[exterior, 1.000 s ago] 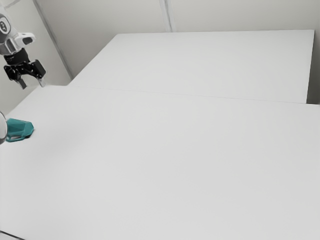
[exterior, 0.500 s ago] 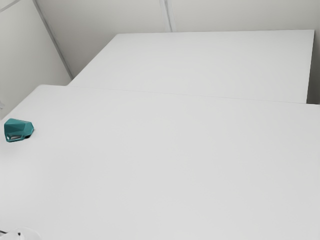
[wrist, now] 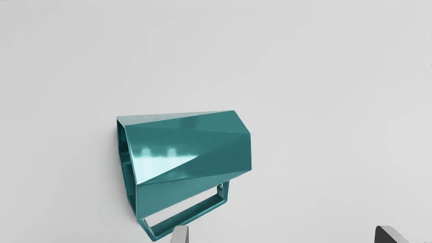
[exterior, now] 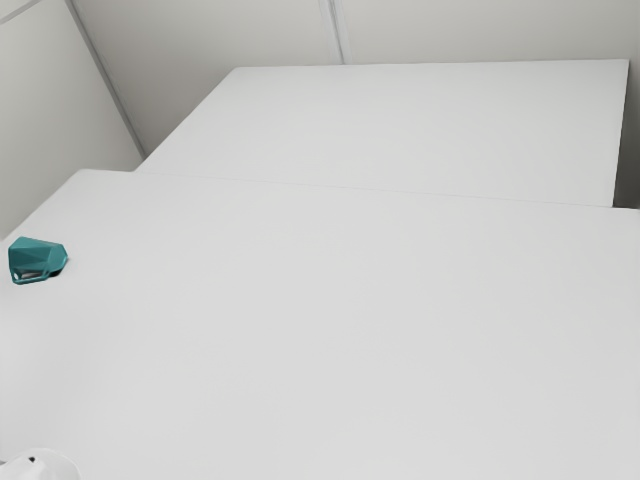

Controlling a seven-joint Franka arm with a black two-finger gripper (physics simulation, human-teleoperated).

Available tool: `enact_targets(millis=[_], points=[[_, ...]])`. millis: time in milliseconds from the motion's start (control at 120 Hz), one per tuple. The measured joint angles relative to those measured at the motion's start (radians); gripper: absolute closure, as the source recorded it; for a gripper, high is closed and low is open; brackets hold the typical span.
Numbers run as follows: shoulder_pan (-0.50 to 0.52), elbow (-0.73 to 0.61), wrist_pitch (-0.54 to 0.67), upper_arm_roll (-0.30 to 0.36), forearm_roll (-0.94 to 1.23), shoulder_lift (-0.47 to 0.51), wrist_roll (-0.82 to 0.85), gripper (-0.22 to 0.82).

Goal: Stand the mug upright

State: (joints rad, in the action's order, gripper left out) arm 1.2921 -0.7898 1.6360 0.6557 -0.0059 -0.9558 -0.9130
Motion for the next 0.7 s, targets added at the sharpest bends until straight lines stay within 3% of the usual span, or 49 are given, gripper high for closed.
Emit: enact_targets(millis=[225, 700], points=[[0.043, 0.001, 0.004, 0.057, -0.011, -0.055, -0.068, 0.00], [0.070, 0.019, 0.030, 0.089, -0.062, -0.147, -0.172, 0.00]])
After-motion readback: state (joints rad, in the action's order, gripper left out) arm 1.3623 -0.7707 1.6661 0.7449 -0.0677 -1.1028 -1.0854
